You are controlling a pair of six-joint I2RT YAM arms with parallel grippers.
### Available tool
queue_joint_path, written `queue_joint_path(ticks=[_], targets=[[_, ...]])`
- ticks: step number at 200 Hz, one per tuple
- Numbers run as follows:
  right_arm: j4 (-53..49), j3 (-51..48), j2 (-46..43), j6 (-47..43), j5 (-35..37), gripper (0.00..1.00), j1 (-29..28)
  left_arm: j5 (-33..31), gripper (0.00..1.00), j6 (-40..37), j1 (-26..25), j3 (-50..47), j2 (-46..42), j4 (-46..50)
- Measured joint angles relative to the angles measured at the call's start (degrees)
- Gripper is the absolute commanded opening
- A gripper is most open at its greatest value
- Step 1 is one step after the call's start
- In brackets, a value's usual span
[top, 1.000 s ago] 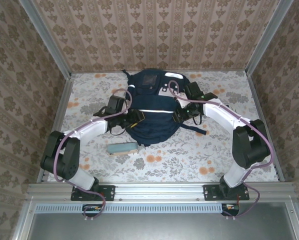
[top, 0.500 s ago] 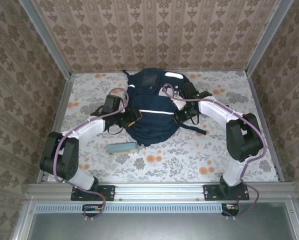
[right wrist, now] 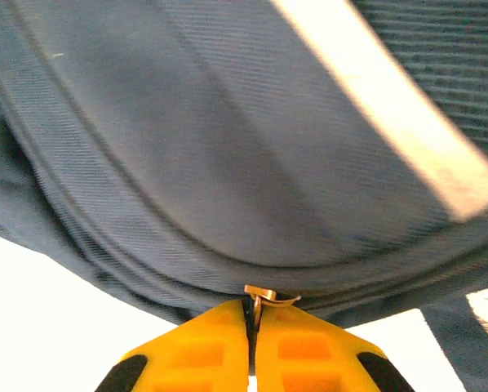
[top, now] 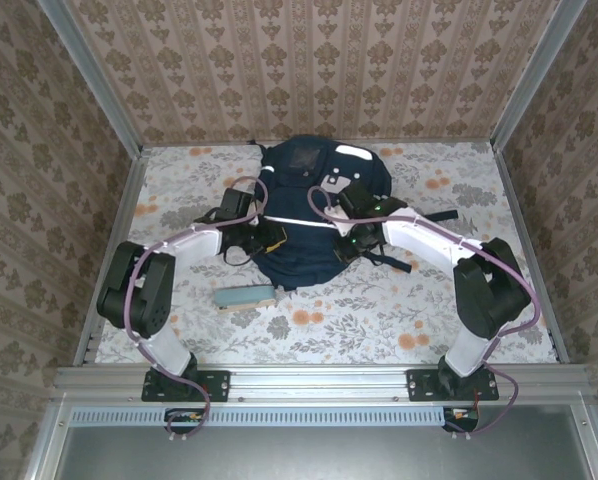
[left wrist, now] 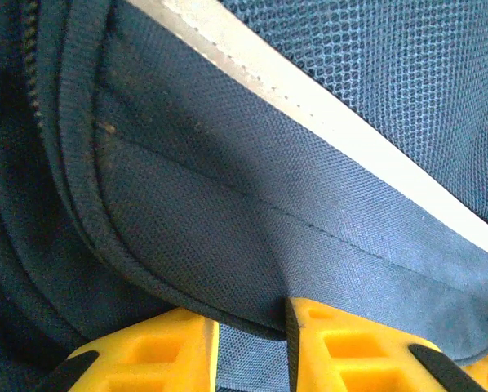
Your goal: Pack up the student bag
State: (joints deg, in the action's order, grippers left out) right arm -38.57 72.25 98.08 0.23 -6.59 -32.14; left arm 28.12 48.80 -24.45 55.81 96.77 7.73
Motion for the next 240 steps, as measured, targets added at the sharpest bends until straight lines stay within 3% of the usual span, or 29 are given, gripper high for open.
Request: queue_joint_path(ticks=[50,85,117,166,214,240], targets=[[1.03,0.00,-0.28,7.98,1.14,0.14,-6.19,-0.31,0.24,1.66,-1.07,0.96,1.86,-2.27],[2.93,-0.74,-1.33,14.78,1.16,0.35,-6.73,0.68,0.37,3.21,-1.22,0.96,1.44,-5.42],[6.05,-5.14,-9.20,22.64,1.92,0.53,-4.44,1.14,0.49,2.16,-2.19,0.94,-2.56,-4.07],[10.86,-12.33,-20.15,40.09,2.14,0.57,2.10,-2.54,0.52,-1.79,-4.76,0.68,-10.95,-0.11],[16.61,-16.61,-18.91,56.28,0.81,0.56,4.46,-9.60,0.51,-9.16,-14.03,0.59,-14.23,3.48],[20.39,-16.61,-15.47,60.81,-0.87,0.49,4.52,-11.34,0.47,-12.07,-18.10,0.63,-13.18,3.93]])
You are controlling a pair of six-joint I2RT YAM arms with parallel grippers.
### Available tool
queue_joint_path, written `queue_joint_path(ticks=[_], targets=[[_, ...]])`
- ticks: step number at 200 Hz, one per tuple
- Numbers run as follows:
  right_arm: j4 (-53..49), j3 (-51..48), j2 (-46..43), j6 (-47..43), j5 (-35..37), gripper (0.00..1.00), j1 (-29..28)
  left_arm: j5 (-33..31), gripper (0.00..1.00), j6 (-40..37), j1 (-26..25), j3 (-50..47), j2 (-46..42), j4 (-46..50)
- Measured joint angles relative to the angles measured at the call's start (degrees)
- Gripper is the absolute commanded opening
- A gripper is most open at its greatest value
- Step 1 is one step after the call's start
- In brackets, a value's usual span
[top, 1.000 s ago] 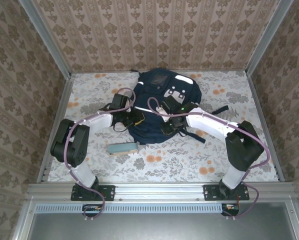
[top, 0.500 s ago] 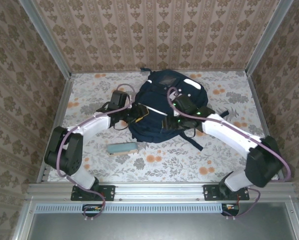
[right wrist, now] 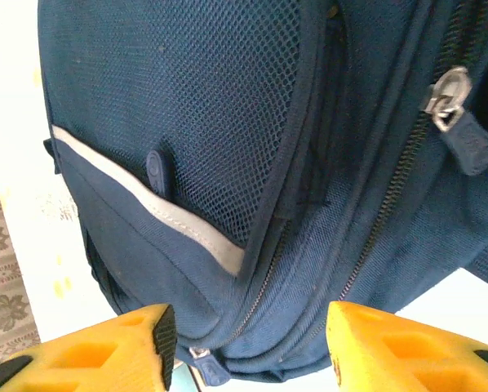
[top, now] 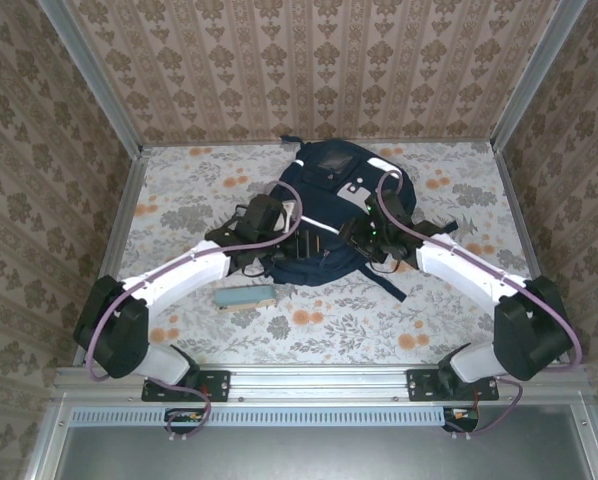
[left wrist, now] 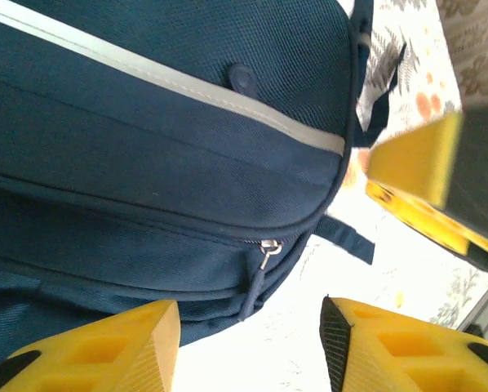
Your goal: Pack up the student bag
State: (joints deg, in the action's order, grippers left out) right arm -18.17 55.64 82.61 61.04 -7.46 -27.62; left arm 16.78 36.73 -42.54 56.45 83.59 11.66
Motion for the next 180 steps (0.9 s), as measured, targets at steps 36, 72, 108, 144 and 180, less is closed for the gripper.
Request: queue_joint_path(ticks=[36,72,108,144,180], targets=[[3.28,0.00,2.60,2.73,-1.99,0.39,0.00,-0.35,0.42,-1.64,-2.86,0.31,4.81,-0.55],[4.79,-0.02,3.17,3.93,-2.27,0.33,0.00,-0.09,0.38,-1.92,-3.58,1.40,8.07,-1.20],[4.92,-0.02,4.09,4.15,-2.49,0.28,0.00,-0.13,0.32,-2.05,-3.69,2.73,9.68,-2.23],[4.94,-0.02,4.57,4.15,-2.84,0.24,0.00,-0.42,0.28,-2.05,-3.69,3.13,10.71,-2.21],[5.29,-0.22,4.57,4.44,-2.84,0.17,0.00,-0.76,0.24,-2.05,-3.98,4.63,12.20,-1.86]])
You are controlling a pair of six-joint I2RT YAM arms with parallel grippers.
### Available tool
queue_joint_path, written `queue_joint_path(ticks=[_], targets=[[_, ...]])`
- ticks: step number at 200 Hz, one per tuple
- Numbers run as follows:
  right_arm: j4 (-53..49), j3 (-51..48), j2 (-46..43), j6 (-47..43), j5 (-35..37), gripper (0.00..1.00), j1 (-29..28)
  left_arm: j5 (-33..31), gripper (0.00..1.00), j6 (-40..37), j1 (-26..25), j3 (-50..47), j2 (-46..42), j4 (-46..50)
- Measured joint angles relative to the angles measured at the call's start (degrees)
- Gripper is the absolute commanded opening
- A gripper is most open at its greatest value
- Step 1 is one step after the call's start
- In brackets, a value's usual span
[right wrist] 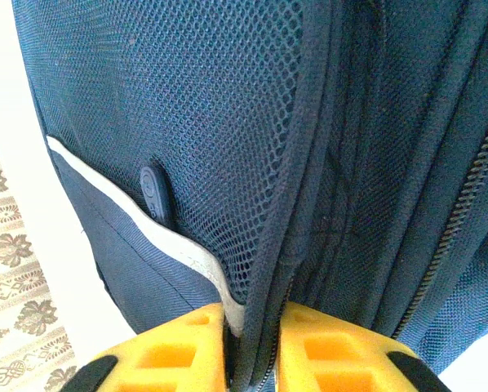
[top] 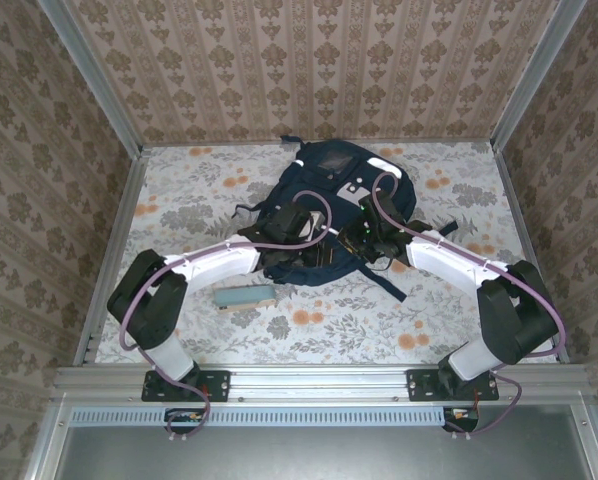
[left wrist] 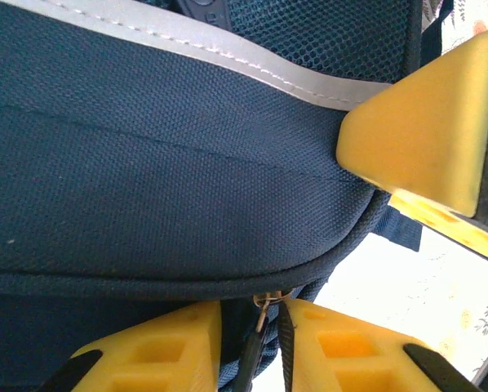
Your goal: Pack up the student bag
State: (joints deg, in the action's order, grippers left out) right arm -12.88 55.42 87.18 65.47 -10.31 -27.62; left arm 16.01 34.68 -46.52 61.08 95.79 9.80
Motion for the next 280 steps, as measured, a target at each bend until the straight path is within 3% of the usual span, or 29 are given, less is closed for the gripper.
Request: queue_joint_path(ticks=[19,47,104,175,204,231,280], targets=[[0.09,-0.04,0.00,0.20,0.00,0.14,0.00,0.02,0.18,0.02,-0.02,0.20,0.28,0.09],[0.13,-0.09,0.00,0.33,0.02,0.09,0.00,-0.52,0.00,-0.13,-0.04,0.20,0.28,0.11],[0.15,-0.94,-1.40,-4.24,1.29,0.04,1.16,-7.93,0.00,-0.57,-0.28,-1.53,-3.80,1.57],[-2.38,-2.25,-3.43,-13.22,-0.13,0.04,12.04,-11.56,0.00,-0.76,3.06,-5.35,-8.31,-0.02],[-2.62,-2.25,-3.67,-14.93,0.20,0.05,13.75,-9.66,0.00,-1.36,4.20,-5.33,-8.11,-1.05],[-2.62,-2.25,-3.67,-15.74,-0.37,0.05,13.75,-3.56,0.24,-2.64,3.56,-4.11,-5.16,-3.06],[-2.54,-2.23,-3.67,-15.82,-3.34,0.05,13.86,1.66,0.50,-5.05,-0.07,-1.27,0.00,-4.59]])
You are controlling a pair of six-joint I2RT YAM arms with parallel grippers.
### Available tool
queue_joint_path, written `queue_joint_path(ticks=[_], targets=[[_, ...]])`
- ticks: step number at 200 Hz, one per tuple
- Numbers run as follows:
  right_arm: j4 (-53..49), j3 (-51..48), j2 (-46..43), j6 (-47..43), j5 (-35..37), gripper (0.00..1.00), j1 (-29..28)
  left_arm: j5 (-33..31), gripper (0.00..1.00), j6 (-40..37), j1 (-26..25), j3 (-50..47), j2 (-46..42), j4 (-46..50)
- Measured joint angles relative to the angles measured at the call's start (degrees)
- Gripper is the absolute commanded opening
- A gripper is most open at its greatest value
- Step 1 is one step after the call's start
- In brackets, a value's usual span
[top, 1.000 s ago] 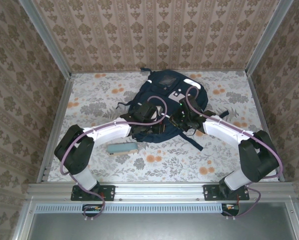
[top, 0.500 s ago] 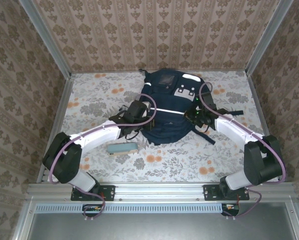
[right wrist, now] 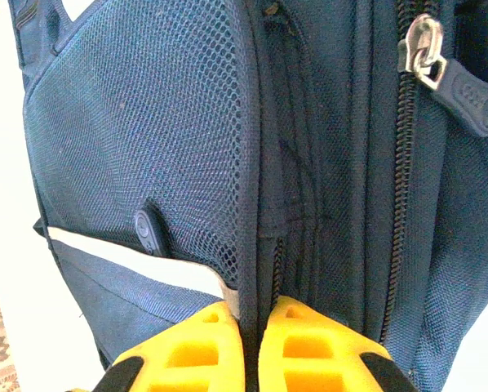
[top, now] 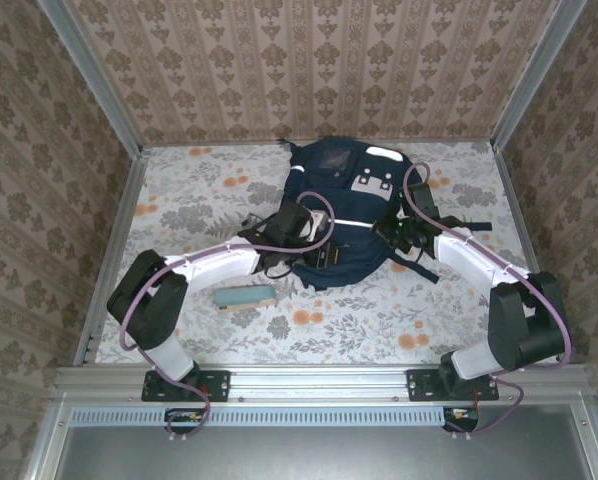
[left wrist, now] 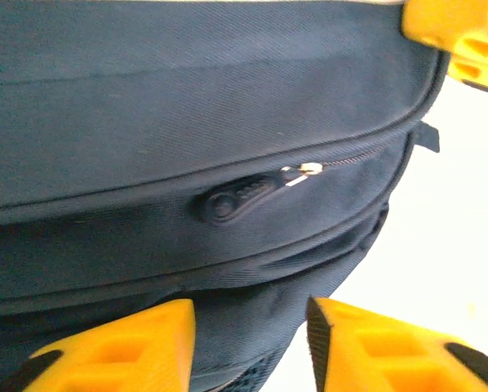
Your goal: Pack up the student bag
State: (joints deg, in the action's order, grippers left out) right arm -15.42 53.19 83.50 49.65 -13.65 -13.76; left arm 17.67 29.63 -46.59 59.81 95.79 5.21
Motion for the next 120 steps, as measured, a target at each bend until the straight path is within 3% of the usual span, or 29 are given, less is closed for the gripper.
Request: queue_joint_path(ticks=[48,120], targets=[[0.07,0.11,0.00,0.46,-2.69,0.05,0.11,1.49,0.59,-0.15,0.11,1.90,3.32,-1.36],[0.15,0.35,0.00,1.51,-4.42,0.05,0.33,1.42,0.60,-2.03,0.11,3.74,4.42,-2.84]])
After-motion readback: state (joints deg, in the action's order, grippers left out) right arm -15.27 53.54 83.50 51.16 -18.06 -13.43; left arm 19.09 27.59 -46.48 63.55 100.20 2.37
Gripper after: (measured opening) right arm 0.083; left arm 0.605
